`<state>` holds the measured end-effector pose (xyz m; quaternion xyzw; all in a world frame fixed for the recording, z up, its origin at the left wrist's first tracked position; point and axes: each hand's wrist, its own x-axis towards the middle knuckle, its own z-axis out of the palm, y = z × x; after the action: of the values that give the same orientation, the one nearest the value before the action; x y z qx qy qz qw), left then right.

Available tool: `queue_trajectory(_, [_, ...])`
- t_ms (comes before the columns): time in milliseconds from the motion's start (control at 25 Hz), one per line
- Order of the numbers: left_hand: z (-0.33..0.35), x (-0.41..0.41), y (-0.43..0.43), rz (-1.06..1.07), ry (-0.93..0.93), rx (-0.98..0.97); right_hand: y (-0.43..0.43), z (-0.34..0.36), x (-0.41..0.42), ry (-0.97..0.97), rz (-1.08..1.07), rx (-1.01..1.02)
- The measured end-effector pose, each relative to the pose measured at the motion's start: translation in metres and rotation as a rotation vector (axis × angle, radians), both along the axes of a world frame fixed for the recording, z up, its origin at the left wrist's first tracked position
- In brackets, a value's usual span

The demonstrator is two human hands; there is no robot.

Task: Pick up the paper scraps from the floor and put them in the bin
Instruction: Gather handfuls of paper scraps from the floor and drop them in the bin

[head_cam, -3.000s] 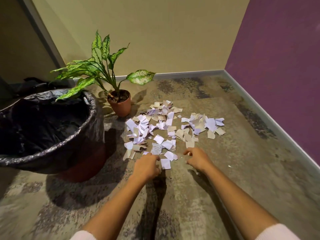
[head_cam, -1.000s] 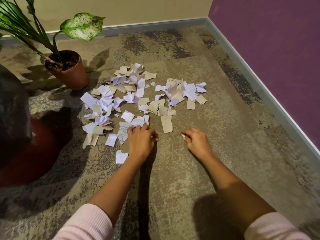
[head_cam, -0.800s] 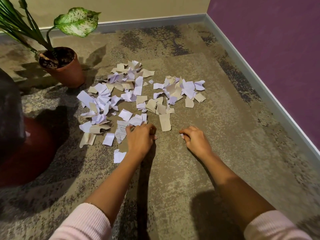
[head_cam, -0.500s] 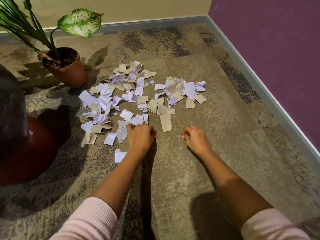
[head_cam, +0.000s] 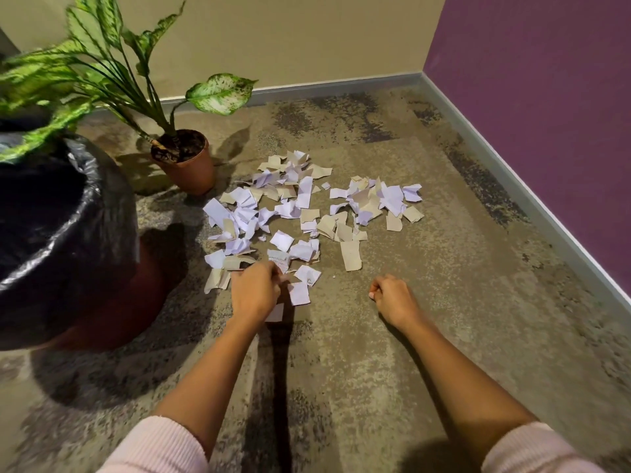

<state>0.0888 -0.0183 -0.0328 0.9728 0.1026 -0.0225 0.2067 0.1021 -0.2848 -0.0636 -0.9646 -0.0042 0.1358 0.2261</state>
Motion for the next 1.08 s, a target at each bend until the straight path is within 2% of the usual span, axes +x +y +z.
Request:
queue_trajectory(320, [0.013, -0.038, 0.022, 0.069, 0.123, -0.066, 0.075, 0.027, -0.007, 0.064, 0.05, 0.128])
queue_trajectory(520, [0.005, -0.045, 0.026, 0.074, 0.188, -0.096, 0.112, 0.033, -0.004, 0.044, 0.137, 0.14])
queue_trajectory(760, [-0.006, -0.05, 0.036, -0.016, 0.193, -0.135, 0.131, 0.025, 0.009, 0.004, 0.039, 0.193])
queue_trajectory(880, [-0.012, -0.051, 0.04, -0.084, 0.23, -0.056, 0.132, 0.017, 0.016, -0.001, 0.063, 0.044])
queue_trajectory(1000, [-0.019, -0.045, 0.038, -0.077, 0.211, -0.024, 0.138, 0.014, 0.016, 0.129, 0.144, -0.145])
queue_trajectory(1080, [-0.024, -0.038, 0.04, -0.096, 0.207, 0.009, 0.146, 0.012, 0.018, 0.179, 0.167, -0.185])
